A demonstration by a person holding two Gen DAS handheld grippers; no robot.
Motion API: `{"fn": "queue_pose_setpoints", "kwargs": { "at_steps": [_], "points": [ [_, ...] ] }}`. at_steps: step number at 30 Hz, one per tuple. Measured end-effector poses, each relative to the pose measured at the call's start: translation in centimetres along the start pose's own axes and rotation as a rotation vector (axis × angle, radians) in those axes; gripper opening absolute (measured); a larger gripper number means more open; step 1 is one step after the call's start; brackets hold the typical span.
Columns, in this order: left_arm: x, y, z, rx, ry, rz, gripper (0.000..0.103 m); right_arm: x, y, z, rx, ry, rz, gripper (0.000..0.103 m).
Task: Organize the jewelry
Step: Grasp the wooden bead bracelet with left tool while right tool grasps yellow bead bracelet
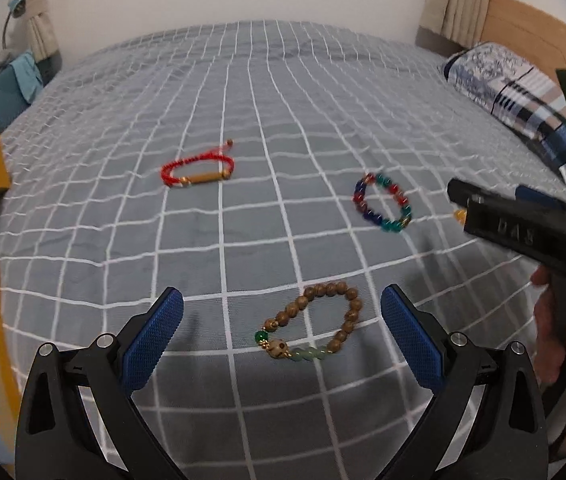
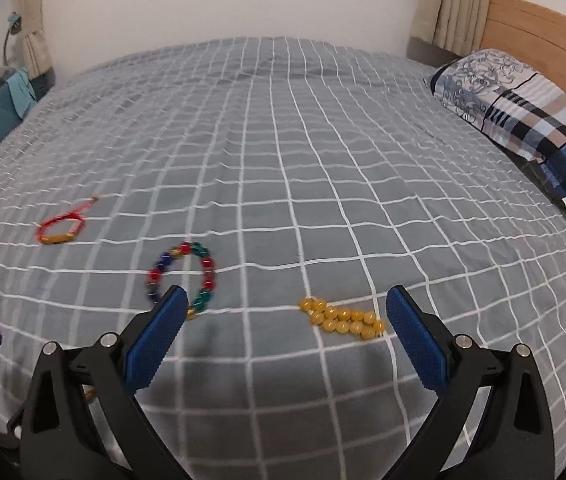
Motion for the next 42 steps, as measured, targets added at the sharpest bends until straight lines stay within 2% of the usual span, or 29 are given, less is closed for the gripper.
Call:
{"fn": "queue_pose_setpoints", "kwargs": {
  "at_steps": [3,9,14,20,22,29,31,32,34,35,36,37,42],
  "points": [
    [0.3,0.0,1.0,0.012,0.010,-0.012,0.097,0.1,-0.4,1.6,0.008,0.003,-0.010,0.095],
    [0.9,-1.0,2.5,0.057,0.033,0.011,0.097,1.1,-1.3,4.6,-0.004,0.067,0.008,0.095],
    [1.2,-1.2,3.7,0.057,0.060,0.011,0.097,2.0,-2.1,6.1,-0.009,0.113,0.029,0.095],
    [1.5,-1.4,4.1,0.049,0.070,0.028,0.096,2.4,-2.7,6.8,-0.020,0.137,0.059,0.084],
    [1.5,-1.4,4.0,0.047,0.068,0.029,0.094,2.3,-2.8,6.8,-0.013,0.140,0.060,0.076],
    [1.5,-1.2,3.7,0.007,0.078,0.073,0.065,2.2,-2.7,6.5,0.001,0.147,0.038,0.047],
    [1.5,-1.2,3.5,0.009,0.089,0.090,0.051,2.2,-2.5,6.4,0.001,0.148,0.026,0.035],
    [1.4,-1.2,3.4,0.009,0.096,0.093,0.047,2.2,-2.4,6.3,0.001,0.148,0.020,0.032],
    [1.4,-1.1,3.2,0.009,0.110,0.103,0.028,2.2,-2.3,6.3,0.007,0.147,0.013,0.022],
    [1.4,-1.1,3.1,0.011,0.113,0.105,0.022,2.2,-2.2,6.3,0.009,0.147,0.012,0.020],
    [1.4,-1.1,2.8,0.005,0.117,0.115,0.010,2.1,-2.2,6.3,0.016,0.146,0.005,0.012],
    [1.3,-1.1,2.6,-0.001,0.114,0.126,0.008,2.1,-2.2,6.2,0.024,0.144,-0.001,0.009],
    [0.9,-1.1,1.5,0.010,0.084,0.118,0.008,1.8,-2.6,5.5,0.013,0.131,0.022,0.009]
  ]
}}
Point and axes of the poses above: each gripper's, at about its wrist camera, not at the fingertips, and z roughly the way its jaws point, y to its left, x to its underside, the point moved 2 cm from there along z, roughly the way its jaws point, and after that the axes turned 12 degrees about -y, right-handed, at the moved point
